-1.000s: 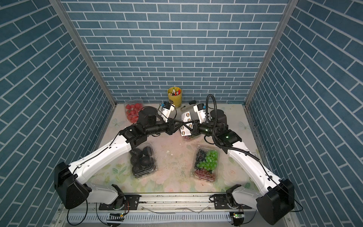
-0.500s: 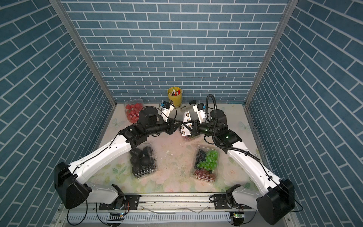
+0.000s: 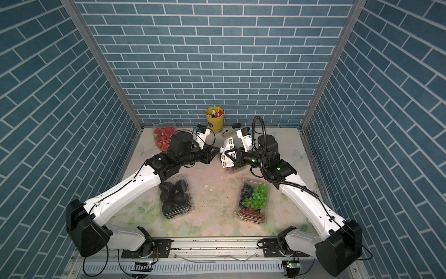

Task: Label fruit boxes
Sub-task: Tear off the label from the label sticker.

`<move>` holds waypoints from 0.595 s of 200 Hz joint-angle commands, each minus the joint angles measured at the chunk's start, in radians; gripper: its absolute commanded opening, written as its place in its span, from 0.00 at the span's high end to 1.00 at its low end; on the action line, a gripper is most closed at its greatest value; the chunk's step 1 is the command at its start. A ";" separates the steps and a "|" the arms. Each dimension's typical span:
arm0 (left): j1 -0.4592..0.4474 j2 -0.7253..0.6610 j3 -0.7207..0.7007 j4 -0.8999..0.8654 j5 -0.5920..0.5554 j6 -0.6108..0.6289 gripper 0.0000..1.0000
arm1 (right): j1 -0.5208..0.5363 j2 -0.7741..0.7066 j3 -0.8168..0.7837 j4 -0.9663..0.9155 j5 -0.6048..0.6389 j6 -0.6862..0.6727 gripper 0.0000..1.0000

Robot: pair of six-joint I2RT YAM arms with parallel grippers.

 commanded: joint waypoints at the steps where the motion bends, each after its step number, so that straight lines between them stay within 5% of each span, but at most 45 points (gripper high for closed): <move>1: 0.013 -0.046 -0.020 0.010 0.018 -0.002 0.79 | 0.004 -0.017 0.014 0.018 -0.005 -0.038 1.00; 83: 0.013 -0.079 -0.043 0.070 0.104 -0.028 0.73 | 0.004 -0.013 0.013 0.015 0.009 -0.044 1.00; 119: 0.013 -0.070 -0.041 0.085 0.124 -0.038 0.82 | 0.004 -0.010 0.016 0.014 0.008 -0.046 1.00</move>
